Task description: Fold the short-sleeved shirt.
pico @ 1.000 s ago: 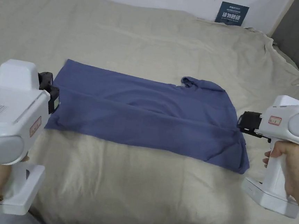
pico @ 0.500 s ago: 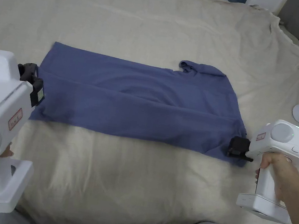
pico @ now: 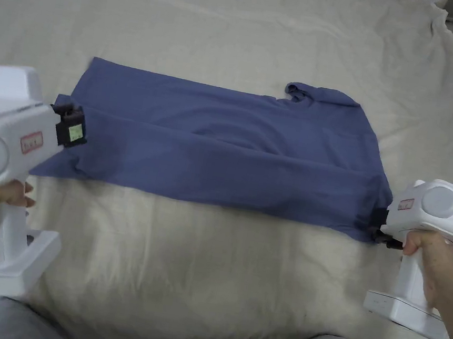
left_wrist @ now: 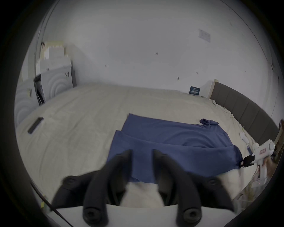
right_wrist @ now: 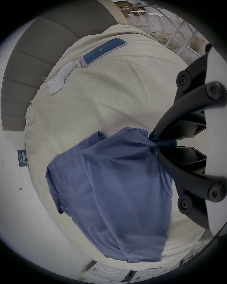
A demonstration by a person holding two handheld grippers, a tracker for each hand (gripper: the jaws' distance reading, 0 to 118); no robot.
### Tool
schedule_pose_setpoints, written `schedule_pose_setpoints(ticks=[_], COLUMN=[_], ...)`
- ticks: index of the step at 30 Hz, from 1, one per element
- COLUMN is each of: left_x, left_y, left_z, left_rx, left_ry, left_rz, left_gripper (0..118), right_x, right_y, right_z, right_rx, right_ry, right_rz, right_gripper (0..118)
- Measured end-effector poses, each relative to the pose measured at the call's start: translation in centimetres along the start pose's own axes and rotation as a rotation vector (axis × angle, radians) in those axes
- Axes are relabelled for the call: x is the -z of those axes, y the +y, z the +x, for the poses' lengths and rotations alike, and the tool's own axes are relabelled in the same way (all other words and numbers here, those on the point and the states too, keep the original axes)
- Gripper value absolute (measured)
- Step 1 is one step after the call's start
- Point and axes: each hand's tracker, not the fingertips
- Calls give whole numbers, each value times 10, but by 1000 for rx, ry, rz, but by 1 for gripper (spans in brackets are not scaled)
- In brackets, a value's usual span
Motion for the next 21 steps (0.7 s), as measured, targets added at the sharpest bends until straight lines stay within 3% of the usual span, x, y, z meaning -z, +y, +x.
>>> schedule_pose_setpoints(ticks=[2, 4, 9, 12, 17, 19, 21], left_x=[16, 33, 75, 99, 124, 128, 133], left_y=[15, 28, 48, 42, 13, 4, -1], left_z=[-10, -19, -48, -59, -65, -65, -67], left_rx=[-11, -9, -45, 3, 101, 97, 67], left_ry=[-8, 9, 82, 145, 216, 243, 246], left_rz=[-58, -127, -294, -428, -587, -578, -575], left_gripper=[99, 114, 115, 115, 108, 92, 63], right_x=[-3, -5, -3, -5, 5, 7, 1], right_y=[3, 1, 7, 4, 8, 10, 7], right_z=[3, 3, 9, 7, 5, 5, 3], right_rx=[7, -3, -11, -6, -20, -21, -24], right_ry=[8, 11, 11, 7, -8, -13, -17], right_rz=[4, 10, 20, 21, 14, 11, 11], right_gripper=[5, 5, 5, 5, 5, 5, 5])
